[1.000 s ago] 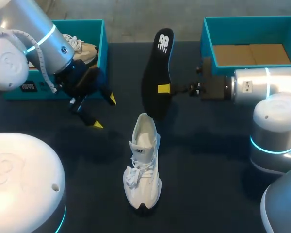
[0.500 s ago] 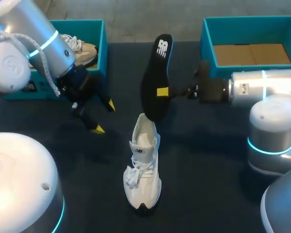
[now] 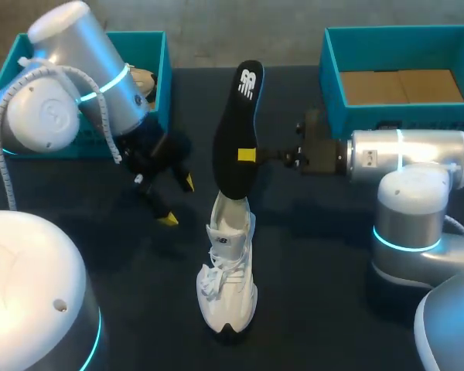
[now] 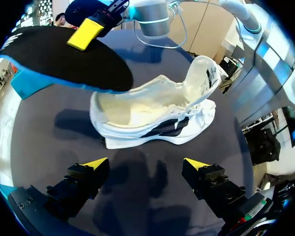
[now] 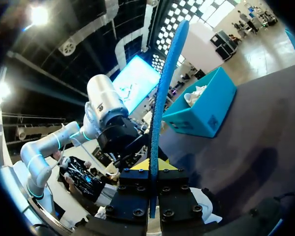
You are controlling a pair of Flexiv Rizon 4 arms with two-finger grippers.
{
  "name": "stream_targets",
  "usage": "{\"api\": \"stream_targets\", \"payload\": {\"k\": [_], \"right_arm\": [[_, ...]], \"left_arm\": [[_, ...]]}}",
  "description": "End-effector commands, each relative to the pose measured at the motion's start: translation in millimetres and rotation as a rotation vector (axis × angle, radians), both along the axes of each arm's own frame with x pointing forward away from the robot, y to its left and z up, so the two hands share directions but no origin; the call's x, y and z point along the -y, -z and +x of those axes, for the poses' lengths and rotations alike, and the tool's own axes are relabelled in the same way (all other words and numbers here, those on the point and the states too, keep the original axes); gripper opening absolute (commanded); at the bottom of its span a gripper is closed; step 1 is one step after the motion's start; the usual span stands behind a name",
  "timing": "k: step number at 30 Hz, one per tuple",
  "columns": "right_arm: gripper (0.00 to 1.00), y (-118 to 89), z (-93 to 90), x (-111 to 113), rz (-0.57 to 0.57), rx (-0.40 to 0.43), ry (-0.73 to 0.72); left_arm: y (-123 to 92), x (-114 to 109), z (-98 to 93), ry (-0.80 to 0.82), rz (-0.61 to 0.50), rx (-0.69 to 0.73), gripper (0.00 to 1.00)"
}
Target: Take the shoe out of the shoebox, open the shoe tongue, remove and reinsert the insole, then place the shoe into the shoebox
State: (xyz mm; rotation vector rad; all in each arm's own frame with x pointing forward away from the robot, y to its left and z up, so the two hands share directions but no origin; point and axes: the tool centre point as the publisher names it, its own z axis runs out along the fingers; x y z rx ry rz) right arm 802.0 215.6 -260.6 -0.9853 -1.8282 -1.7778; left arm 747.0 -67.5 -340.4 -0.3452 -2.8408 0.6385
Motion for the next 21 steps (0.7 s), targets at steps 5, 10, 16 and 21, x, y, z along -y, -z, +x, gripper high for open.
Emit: {"api": "stream_targets", "payload": {"k": [5, 10, 16, 21], "right_arm": [[0.00, 5.3, -3.0, -4.2, 0.015, 0.008, 0.013], [0.00, 5.3, -3.0, -4.2, 0.015, 0.008, 0.013], [0.00, 8.8, -5.1, -9.9, -0.015, 0.052, 0.003], [0.00, 13.7, -6.3, -11.0, 0.002, 0.080, 0.000]], "left_arm": [[0.9, 3.0, 2.5, 0.003, 0.008, -0.003, 1.00], [0.9, 3.0, 2.5, 0.003, 0.008, -0.003, 1.00], [5.0, 7.6, 1.3, -0.053, 0.004, -0.004, 1.00], [8.8, 10.3, 0.3, -0.068, 0.016, 0.002, 1.00]]}}
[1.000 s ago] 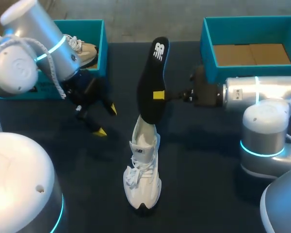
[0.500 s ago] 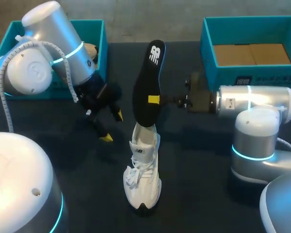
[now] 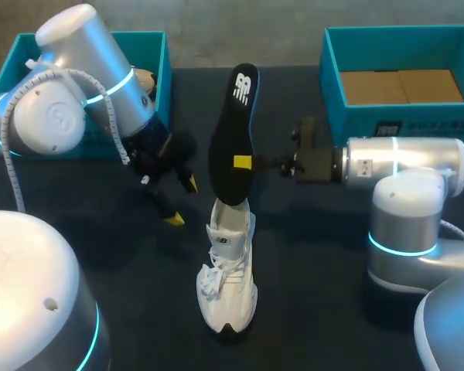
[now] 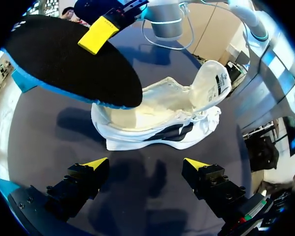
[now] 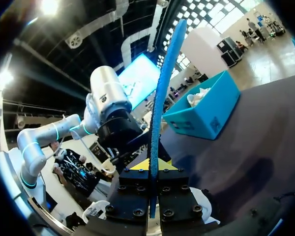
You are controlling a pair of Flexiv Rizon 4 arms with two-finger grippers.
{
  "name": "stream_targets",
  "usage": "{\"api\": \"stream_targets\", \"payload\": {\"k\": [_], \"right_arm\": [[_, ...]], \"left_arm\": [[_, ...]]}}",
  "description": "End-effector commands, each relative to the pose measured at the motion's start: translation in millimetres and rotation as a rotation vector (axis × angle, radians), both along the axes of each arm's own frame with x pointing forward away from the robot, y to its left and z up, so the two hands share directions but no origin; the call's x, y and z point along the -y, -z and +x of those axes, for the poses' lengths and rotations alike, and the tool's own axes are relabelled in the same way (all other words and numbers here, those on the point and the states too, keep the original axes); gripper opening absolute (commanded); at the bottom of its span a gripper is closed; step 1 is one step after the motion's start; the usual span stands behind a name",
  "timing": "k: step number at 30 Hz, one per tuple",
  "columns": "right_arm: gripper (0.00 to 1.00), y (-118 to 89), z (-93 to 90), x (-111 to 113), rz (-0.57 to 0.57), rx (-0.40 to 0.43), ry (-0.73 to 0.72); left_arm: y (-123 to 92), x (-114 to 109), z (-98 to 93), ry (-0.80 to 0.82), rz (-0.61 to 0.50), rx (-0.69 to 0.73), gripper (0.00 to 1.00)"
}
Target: Take the shoe out of the shoebox, open the shoe tongue, remove and reinsert the insole, then place the shoe into the shoebox
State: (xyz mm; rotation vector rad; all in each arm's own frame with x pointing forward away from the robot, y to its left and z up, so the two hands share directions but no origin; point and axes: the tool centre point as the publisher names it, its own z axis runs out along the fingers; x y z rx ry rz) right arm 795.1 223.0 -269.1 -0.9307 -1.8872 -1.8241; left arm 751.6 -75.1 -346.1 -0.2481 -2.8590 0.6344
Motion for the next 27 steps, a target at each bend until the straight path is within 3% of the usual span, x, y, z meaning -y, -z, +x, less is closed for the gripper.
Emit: {"api": "stream_targets", "payload": {"k": [1, 27], "right_arm": [[0.00, 5, 0.7, -4, 0.016, 0.010, 0.005], [0.00, 12, 1.6, 0, 0.027, 0.034, 0.008]], "left_arm": [[4, 3, -4.7, 0.001, 0.009, 0.011, 1.00], [15, 6, -12.2, 0.023, 0.032, 0.040, 1.00]]}}
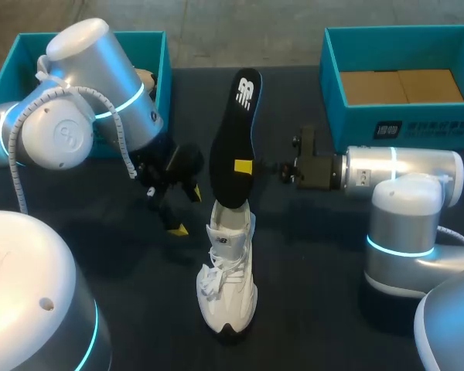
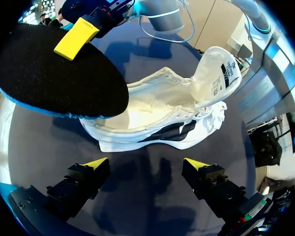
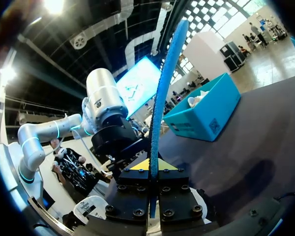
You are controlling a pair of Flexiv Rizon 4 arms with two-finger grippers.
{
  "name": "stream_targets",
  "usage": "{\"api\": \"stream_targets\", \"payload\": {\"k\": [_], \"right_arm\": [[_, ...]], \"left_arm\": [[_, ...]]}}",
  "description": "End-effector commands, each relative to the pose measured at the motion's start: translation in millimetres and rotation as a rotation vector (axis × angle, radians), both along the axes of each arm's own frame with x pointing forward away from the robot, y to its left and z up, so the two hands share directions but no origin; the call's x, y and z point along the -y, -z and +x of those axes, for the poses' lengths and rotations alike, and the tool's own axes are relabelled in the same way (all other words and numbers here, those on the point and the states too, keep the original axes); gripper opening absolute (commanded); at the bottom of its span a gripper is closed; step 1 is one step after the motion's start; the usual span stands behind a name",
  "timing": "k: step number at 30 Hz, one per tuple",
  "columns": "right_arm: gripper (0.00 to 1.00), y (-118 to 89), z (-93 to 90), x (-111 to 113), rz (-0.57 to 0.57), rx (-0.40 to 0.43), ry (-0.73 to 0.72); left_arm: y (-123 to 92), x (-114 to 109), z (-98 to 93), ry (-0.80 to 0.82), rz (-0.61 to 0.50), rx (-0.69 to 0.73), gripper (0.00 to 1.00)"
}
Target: Take the shoe out of the shoebox, open the shoe tongue, remove and reinsert the insole, then place the shoe into the shoebox
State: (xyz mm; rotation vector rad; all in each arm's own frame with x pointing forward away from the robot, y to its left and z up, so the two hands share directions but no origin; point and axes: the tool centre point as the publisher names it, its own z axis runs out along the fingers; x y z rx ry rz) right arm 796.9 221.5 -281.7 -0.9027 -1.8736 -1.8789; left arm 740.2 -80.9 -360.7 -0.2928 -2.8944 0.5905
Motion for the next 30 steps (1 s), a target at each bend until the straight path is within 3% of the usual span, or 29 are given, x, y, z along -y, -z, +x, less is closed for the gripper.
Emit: {"api": "stream_targets", "payload": {"k": [1, 24, 30], "right_arm": [[0.00, -0.2, -0.2, -1.3, -0.003, -0.001, 0.001], [0.00, 6.0, -3.2, 0.0, 0.013, -0.007, 0.013], [0.00, 8.8, -0.7, -8.2, 0.014, -0.012, 0.027]], "left_arm": [[0.3, 0.4, -0.8, -0.001, 0.003, 0.002, 1.00], [-6.0, 0.0, -4.2, -0.018, 0.045, 0.042, 1.00], [-6.0, 0.0, -4.2, -0.018, 0.045, 0.042, 1.00]]}}
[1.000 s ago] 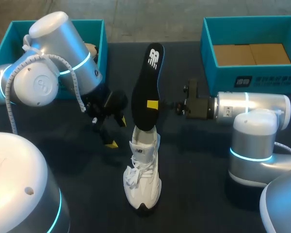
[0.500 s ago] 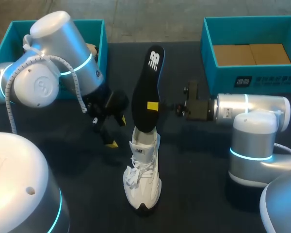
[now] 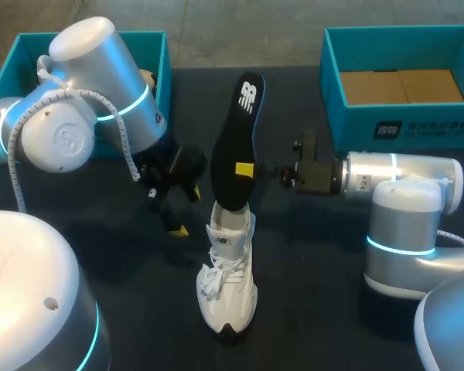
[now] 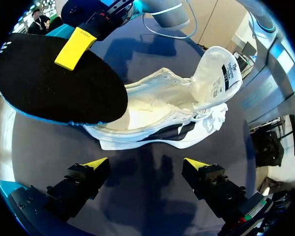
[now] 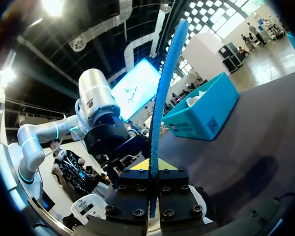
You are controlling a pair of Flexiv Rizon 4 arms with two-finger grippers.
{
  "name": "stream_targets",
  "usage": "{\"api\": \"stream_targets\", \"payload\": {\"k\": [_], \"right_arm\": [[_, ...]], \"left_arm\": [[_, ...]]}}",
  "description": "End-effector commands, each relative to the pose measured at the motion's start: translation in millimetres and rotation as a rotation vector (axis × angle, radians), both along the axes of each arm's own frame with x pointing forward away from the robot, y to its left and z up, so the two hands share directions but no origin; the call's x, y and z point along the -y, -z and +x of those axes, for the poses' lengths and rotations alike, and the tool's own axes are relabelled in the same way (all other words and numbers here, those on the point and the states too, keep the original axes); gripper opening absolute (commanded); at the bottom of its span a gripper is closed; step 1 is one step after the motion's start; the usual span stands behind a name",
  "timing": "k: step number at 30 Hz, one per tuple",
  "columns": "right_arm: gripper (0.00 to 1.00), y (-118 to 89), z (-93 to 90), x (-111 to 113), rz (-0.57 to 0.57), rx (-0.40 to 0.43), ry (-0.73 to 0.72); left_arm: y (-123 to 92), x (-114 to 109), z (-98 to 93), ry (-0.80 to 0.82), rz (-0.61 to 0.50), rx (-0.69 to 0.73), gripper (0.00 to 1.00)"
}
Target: Take the shoe out of the shoebox, open the shoe tongue, remove and reinsert the insole, then place the shoe into the shoebox
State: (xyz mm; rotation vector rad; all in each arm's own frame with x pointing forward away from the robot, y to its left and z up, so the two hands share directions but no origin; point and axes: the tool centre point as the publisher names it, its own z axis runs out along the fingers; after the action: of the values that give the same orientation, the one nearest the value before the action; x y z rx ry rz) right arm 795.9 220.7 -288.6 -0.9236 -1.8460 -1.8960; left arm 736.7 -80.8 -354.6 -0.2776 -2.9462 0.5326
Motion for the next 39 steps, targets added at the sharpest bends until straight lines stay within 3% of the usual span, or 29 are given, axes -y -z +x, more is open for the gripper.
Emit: {"api": "stream_targets", "payload": {"k": [1, 39], "right_arm": [[0.00, 2, 0.9, -10, -0.006, -0.005, 0.010], [0.00, 29, -23.7, -31, 0.012, -0.107, 0.053]], "left_arm": [[0, 0, -0.7, -0.001, 0.003, 0.002, 1.00], [0, 0, -0.7, -0.001, 0.003, 0.002, 1.00]]}}
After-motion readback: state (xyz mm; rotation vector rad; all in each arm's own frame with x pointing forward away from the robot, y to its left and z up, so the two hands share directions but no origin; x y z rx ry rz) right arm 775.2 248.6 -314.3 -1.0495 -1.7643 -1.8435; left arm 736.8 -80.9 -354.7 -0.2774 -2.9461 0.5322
